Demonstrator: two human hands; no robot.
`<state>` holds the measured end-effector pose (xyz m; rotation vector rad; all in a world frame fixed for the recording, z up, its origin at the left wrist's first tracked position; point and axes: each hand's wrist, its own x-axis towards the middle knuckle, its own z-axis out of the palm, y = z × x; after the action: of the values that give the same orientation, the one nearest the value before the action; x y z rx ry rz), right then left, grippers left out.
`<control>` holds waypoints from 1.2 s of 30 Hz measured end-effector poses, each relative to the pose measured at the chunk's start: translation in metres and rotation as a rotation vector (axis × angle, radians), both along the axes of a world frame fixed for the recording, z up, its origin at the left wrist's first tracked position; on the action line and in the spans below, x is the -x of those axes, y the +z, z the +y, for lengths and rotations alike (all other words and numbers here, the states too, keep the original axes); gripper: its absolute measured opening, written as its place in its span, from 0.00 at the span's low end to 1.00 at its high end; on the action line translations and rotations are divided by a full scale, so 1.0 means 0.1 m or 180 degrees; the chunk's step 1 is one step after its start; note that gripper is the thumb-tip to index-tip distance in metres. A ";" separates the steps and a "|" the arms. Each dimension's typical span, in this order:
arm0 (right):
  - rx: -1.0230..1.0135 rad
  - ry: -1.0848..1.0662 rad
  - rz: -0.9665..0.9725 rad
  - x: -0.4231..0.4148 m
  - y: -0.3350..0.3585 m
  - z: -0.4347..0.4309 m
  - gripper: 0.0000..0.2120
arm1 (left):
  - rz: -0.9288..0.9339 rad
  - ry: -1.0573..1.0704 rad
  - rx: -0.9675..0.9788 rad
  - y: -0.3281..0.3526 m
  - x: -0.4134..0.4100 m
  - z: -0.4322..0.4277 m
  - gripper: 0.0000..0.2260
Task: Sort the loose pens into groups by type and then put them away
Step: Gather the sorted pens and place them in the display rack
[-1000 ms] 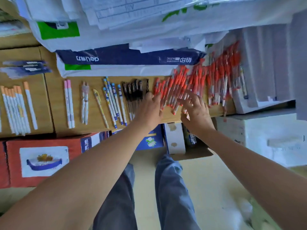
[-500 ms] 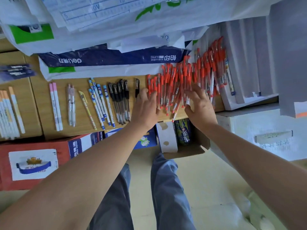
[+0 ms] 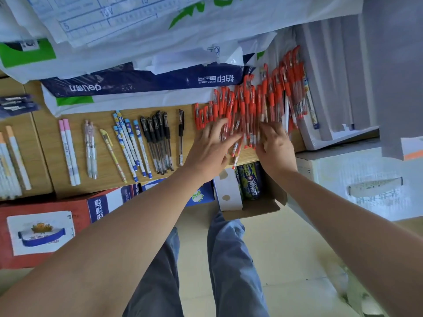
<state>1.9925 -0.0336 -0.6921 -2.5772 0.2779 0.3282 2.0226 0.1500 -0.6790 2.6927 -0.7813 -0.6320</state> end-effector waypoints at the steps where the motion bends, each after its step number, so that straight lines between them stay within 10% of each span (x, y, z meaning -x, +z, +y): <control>1: -0.0025 0.0089 -0.0017 0.02 -0.02 0.00 0.23 | -0.0018 -0.0110 0.0013 -0.01 0.00 -0.03 0.28; 36: 0.0002 -0.0090 0.0037 -0.06 -0.02 -0.20 0.21 | 0.0031 -0.0803 -0.0272 -0.02 -0.40 -0.67 0.26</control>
<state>1.9984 -0.0532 -0.6938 -2.5702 0.3182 0.3330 2.0627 0.0832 -0.6807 2.6866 -1.1274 -0.7499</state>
